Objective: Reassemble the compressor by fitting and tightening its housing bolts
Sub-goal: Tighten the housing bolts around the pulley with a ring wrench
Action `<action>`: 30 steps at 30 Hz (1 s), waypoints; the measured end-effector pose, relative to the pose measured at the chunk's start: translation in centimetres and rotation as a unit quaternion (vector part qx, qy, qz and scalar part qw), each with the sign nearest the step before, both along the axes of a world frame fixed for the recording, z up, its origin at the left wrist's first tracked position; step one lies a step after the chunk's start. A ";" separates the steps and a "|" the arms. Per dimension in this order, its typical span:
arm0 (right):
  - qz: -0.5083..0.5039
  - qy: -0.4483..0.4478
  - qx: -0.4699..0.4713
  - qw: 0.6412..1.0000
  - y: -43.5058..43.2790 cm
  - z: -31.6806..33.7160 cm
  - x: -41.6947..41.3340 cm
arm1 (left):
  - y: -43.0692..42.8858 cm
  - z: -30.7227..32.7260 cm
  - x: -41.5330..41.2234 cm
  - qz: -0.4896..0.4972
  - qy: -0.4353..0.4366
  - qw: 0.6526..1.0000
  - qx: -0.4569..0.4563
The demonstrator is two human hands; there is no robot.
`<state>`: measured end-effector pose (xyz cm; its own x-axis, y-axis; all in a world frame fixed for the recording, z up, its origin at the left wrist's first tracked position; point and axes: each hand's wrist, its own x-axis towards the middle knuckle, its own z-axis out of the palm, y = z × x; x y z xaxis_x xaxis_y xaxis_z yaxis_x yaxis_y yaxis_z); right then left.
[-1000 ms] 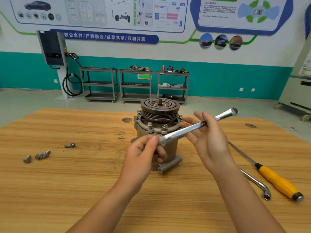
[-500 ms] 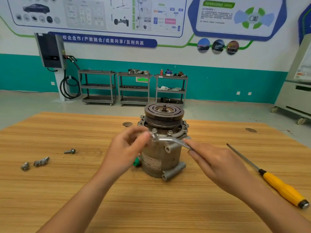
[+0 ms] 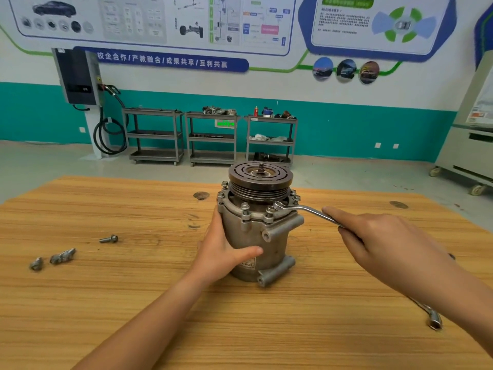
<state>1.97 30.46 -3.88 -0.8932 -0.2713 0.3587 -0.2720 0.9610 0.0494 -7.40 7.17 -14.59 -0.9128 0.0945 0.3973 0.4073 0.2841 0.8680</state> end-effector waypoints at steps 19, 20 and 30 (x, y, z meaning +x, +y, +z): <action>-0.123 -0.023 0.279 0.952 -2.2 3.4 0.7 | 5.8 0.2 3.5 0.200 -0.014 0.978 -0.050; -0.121 -0.021 0.270 0.955 -1.9 3.4 0.4 | 4.5 0.3 3.5 0.169 -0.013 0.985 -0.029; -0.025 -0.006 0.222 0.975 1.6 3.1 -1.4 | -0.7 1.6 1.2 0.100 0.045 0.993 0.041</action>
